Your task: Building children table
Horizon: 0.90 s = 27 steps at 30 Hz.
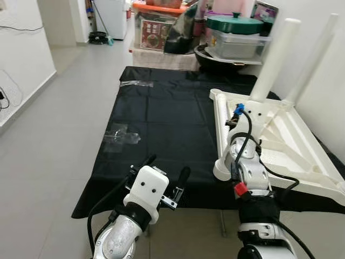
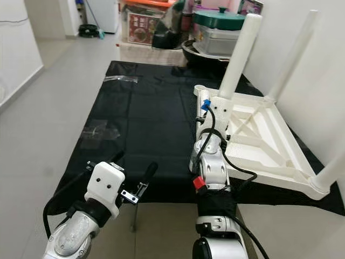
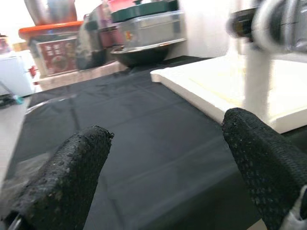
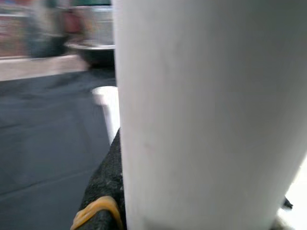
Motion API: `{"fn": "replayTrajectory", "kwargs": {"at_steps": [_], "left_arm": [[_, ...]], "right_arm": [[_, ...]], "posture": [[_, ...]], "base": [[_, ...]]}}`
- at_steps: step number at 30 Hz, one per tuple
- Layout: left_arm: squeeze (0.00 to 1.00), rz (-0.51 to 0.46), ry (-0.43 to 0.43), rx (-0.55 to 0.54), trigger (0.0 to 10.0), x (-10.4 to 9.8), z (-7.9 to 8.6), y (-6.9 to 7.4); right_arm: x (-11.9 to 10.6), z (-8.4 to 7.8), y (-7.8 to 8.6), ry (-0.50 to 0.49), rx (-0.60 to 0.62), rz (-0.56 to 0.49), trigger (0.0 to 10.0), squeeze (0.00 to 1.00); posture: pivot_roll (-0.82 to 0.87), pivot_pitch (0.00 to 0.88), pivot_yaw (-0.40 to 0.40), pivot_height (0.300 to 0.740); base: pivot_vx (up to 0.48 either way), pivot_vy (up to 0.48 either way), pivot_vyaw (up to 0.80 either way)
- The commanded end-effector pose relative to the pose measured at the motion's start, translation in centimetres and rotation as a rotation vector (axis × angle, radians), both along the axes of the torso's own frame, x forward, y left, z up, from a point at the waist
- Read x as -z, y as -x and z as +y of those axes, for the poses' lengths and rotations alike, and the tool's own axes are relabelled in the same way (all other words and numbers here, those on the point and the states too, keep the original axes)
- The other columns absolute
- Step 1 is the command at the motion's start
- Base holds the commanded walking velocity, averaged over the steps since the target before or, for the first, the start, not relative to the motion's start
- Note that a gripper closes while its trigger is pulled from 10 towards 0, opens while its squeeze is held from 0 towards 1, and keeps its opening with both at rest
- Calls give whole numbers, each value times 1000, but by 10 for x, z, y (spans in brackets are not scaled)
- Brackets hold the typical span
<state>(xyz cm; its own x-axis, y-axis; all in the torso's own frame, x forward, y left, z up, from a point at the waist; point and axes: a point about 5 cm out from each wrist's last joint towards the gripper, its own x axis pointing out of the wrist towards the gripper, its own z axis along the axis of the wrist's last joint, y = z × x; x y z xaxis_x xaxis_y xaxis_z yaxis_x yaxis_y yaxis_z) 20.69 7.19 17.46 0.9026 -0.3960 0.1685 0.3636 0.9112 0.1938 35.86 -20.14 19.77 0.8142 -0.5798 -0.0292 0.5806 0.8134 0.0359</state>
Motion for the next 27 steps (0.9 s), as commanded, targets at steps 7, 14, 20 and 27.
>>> {"fn": "replayTrajectory", "kwargs": {"at_steps": [7, 14, 20, 27], "left_arm": [[0, -1, -6, 4, 10000, 1, -1, 0], [0, -2, -8, 2, 10000, 0, -1, -1], [0, -4, -9, 1, 10000, 0, 0, -2], [0, -2, -8, 3, 10000, 1, 0, -1]], "right_arm": [[13, -31, 10, 0, 246, 93, 10000, 0], [5, 12, -1, -19, -83, -20, 10000, 0], [7, 14, -3, -17, -107, -10, 10000, 0], [14, 14, -3, -9, -120, 26, 10000, 0]], "posture": [[131, 28, -107, 740], [135, 28, -108, 740], [133, 29, -109, 740], [131, 31, -104, 740]], "base": [[0, 0, 0], [0, 0, 0], [0, 0, 0], [0, 0, 0]]}}
